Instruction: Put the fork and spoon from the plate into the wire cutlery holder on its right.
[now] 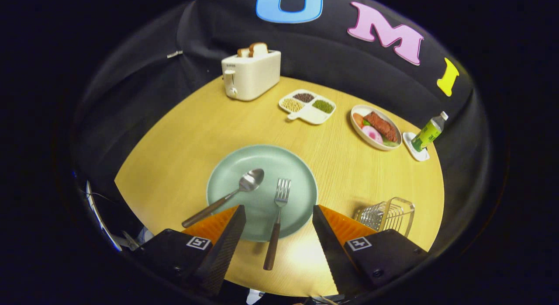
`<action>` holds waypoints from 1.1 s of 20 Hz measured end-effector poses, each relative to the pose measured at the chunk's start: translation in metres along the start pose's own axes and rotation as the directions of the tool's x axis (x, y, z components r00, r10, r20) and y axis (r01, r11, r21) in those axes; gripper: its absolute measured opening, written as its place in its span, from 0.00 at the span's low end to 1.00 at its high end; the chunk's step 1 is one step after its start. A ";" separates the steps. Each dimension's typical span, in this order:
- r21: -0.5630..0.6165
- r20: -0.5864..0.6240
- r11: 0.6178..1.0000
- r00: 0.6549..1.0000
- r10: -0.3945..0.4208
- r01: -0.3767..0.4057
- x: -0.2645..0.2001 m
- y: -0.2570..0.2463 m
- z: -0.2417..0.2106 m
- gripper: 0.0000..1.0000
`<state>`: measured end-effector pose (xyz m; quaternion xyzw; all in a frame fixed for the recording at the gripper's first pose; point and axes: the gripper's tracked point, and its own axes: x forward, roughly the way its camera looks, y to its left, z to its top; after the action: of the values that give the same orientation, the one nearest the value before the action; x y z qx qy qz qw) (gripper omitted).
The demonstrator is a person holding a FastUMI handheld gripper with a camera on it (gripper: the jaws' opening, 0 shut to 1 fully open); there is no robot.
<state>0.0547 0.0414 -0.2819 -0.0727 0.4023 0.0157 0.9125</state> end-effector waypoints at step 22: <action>0.038 -0.340 0.996 0.936 0.087 -0.079 0.068 0.015 -0.052 0.08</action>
<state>0.0611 0.0468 -0.3686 -0.0466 0.5572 0.0367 0.8282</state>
